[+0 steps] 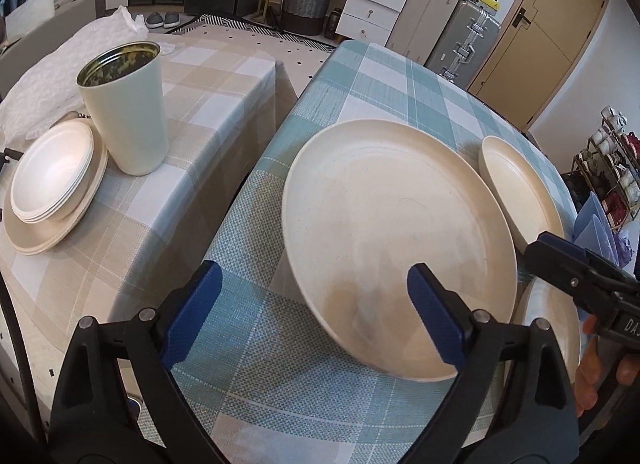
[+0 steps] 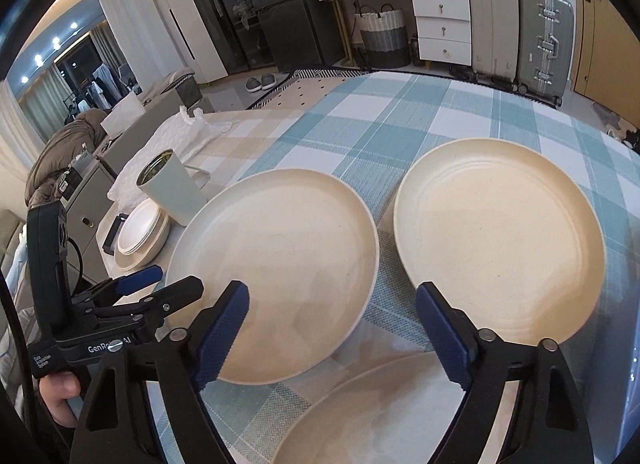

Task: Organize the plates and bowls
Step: 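Move the right tool toward the rim of the nearest cream plate, then close the right gripper on the cream plate rim and lift it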

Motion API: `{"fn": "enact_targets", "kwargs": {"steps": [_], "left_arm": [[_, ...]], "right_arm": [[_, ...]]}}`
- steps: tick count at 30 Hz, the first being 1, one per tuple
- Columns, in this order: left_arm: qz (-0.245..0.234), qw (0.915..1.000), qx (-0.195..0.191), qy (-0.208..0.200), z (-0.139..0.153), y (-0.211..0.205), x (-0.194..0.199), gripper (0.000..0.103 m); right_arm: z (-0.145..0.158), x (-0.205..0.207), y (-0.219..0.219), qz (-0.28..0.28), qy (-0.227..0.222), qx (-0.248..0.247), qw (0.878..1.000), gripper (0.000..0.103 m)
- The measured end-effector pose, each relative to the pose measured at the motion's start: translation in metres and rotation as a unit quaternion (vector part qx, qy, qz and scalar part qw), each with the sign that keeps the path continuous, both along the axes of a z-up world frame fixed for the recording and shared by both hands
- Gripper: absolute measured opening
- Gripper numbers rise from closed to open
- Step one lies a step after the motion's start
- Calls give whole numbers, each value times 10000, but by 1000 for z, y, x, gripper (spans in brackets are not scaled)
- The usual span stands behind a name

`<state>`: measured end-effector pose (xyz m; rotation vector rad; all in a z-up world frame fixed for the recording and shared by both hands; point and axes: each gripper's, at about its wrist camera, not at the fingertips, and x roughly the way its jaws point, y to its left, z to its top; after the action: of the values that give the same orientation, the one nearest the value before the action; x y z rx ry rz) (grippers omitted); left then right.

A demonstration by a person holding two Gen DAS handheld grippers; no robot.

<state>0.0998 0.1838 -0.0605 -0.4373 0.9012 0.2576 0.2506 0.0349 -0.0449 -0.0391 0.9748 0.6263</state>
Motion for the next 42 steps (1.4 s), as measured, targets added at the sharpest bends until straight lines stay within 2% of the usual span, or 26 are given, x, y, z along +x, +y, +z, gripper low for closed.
{"fn": "enact_targets", "kwargs": {"steps": [4, 10, 11, 16, 24, 25, 28, 42], "left_arm": [[-8, 10000, -28, 20, -5, 0, 2, 91], [-58, 9998, 165, 45, -4, -5, 2, 82], [-66, 9998, 175, 44, -4, -5, 1, 78], [-77, 9995, 285, 61, -3, -6, 0, 61], [-77, 9990, 427, 85, -3, -6, -2, 21], [-105, 9991, 405, 56, -3, -7, -2, 18], [-111, 9990, 424, 26, -3, -9, -3, 18], [-141, 9982, 587, -31, 6, -14, -9, 18]], "right_arm": [[-11, 5, 5, 0, 158, 18, 9999, 84], [-27, 12, 13, -9, 293, -113, 9995, 65], [-28, 12, 14, -16, 288, -147, 9995, 58], [-32, 11, 15, -87, 197, -282, 9994, 45], [-31, 8, 9, -231, 29, -439, 9988, 22], [-31, 8, 8, -246, 2, -457, 9986, 18], [-30, 7, 5, -274, -67, -464, 9985, 14], [-23, 1, 5, -253, -203, -492, 9983, 14]]}}
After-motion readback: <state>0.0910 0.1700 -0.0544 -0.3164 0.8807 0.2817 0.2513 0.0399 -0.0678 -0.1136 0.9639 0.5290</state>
